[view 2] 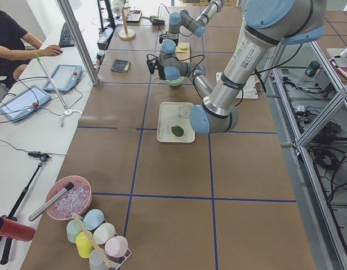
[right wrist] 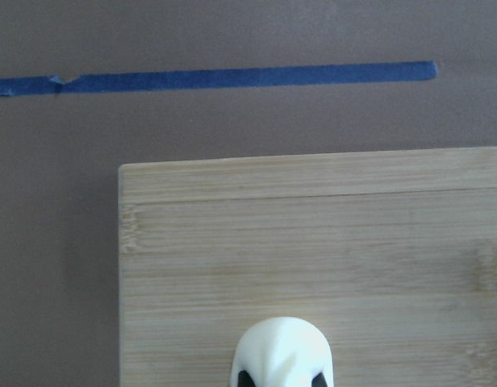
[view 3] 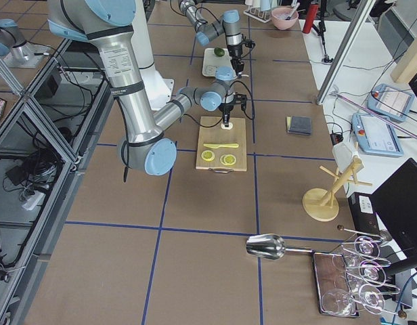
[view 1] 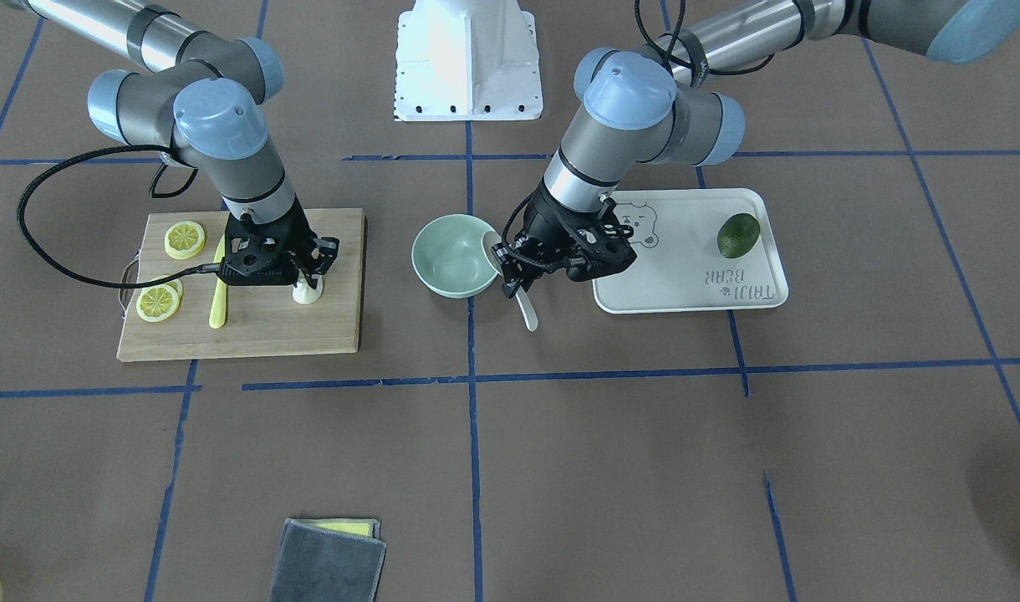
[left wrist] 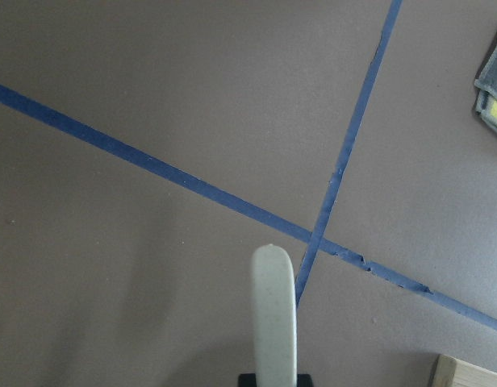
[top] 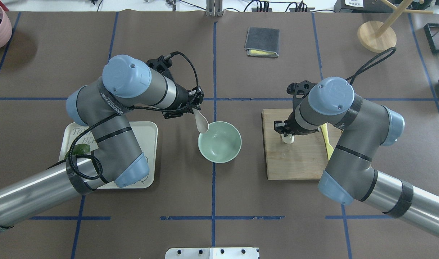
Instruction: Put spoon and bun in bowl
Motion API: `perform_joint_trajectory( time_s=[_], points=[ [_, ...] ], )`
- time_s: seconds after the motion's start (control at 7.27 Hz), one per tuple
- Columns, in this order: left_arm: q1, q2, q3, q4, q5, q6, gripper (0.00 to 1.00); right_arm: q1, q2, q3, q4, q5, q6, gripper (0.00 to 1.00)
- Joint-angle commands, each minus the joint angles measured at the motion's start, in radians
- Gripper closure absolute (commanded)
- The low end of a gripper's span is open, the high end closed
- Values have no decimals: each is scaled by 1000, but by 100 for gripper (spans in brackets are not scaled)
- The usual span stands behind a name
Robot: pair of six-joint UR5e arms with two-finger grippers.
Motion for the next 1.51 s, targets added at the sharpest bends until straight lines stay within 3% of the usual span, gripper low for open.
perform_joint_trajectory(
  time_s=[0.0,0.14,0.55,0.69,0.83,0.96,1.24,1.38],
  points=[
    [40,-25,28,-25,30,-60,100,28,6,12,-2,2,-4,100],
    [53,-33,32,-27,74,-64,100,46,7,23,-2,19,-8,100],
    [84,-30,35,-32,81,-59,100,72,29,25,2,39,-13,100],
    [87,-30,34,-33,79,-53,88,75,32,23,4,37,-13,100],
    [87,-30,31,-33,78,-48,28,77,36,23,4,36,-13,100],
    [85,-28,23,-33,76,-7,0,78,50,23,2,36,-12,100],
    [43,-22,-7,-21,50,2,0,80,88,21,4,36,1,100],
    [-14,-10,-26,-3,-41,55,0,80,116,18,4,34,4,100]
  ],
)
